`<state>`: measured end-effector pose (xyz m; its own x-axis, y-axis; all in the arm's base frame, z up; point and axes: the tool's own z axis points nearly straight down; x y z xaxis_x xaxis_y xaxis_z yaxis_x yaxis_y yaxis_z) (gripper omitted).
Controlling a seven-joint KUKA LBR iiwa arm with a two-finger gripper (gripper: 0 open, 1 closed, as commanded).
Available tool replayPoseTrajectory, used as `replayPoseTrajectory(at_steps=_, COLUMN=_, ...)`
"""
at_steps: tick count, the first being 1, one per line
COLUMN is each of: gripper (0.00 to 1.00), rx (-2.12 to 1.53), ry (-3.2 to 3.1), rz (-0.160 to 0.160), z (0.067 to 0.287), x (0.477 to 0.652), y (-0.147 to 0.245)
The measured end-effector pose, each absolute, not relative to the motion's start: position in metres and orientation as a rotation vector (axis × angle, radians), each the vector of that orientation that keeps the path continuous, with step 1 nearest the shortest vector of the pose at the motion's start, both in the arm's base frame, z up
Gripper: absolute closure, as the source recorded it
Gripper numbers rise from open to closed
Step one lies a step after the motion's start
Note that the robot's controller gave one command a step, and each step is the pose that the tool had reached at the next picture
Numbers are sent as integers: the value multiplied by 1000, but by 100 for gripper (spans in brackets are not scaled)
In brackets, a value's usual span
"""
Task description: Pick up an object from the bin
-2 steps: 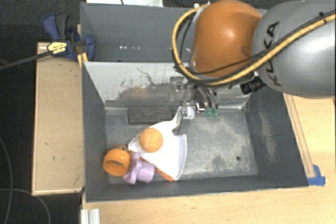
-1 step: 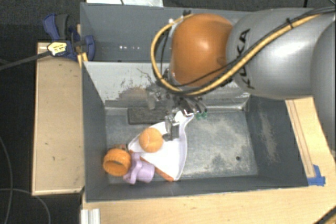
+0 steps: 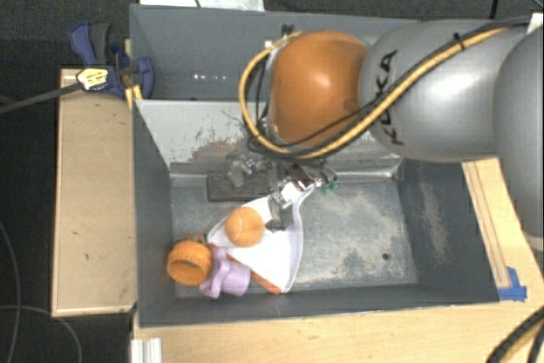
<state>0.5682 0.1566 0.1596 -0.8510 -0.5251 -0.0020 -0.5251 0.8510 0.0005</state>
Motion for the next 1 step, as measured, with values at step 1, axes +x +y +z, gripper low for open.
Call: replayPoseTrajectory(at_steps=1, gripper=0, rx=-788, ry=3039, rz=2, z=152, x=563, y=156)
